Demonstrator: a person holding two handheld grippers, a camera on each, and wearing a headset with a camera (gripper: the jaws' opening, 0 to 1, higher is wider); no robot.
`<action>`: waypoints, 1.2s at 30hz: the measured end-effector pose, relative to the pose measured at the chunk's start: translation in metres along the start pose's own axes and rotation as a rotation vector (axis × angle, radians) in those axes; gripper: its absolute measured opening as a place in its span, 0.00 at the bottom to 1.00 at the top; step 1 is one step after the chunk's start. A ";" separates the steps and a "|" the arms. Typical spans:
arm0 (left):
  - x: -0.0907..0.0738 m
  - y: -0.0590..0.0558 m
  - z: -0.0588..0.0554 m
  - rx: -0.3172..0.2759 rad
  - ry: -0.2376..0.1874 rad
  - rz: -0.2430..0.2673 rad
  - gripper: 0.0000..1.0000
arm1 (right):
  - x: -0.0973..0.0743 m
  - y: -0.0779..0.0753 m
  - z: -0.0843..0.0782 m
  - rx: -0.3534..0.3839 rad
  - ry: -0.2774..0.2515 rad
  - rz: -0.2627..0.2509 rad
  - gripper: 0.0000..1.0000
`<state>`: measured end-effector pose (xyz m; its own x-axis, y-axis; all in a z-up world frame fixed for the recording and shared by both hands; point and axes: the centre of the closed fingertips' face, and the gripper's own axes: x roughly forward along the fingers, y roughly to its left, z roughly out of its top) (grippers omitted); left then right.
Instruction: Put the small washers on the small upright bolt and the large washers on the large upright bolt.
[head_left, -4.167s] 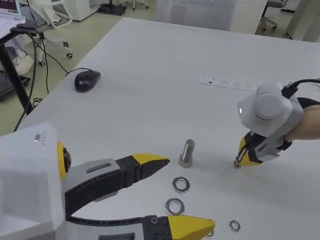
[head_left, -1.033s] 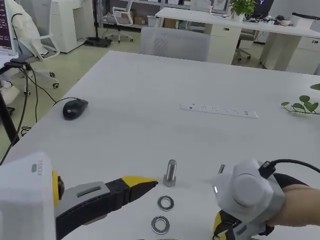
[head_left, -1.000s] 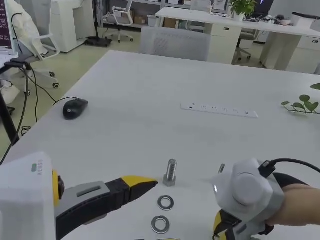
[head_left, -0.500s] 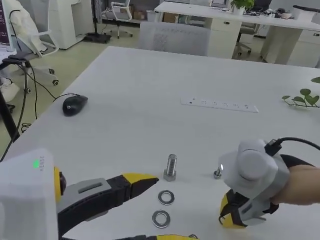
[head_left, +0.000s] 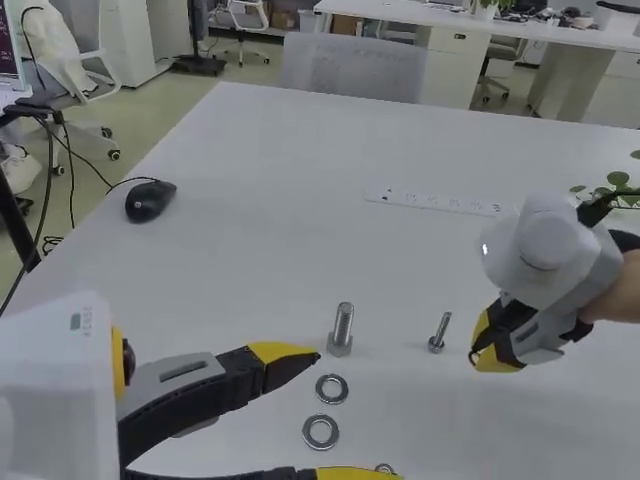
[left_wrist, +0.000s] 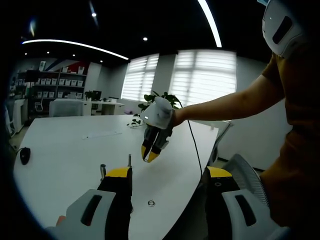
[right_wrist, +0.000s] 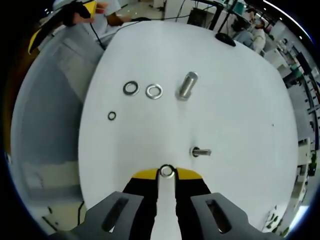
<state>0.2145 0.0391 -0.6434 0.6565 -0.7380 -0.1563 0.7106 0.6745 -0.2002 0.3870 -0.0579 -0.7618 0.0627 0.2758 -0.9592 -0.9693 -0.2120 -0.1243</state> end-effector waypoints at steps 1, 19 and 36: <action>0.000 0.000 0.000 -0.002 0.000 0.000 0.58 | -0.003 -0.005 0.001 0.001 -0.002 -0.007 0.12; 0.003 0.014 -0.006 -0.034 0.013 0.023 0.57 | 0.002 -0.045 0.022 -0.026 0.000 -0.024 0.12; 0.004 0.021 -0.007 -0.047 0.009 0.028 0.57 | 0.019 -0.047 0.017 -0.038 0.027 -0.007 0.12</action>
<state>0.2303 0.0506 -0.6550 0.6733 -0.7193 -0.1715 0.6793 0.6932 -0.2409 0.4302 -0.0264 -0.7699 0.0759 0.2524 -0.9646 -0.9592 -0.2459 -0.1398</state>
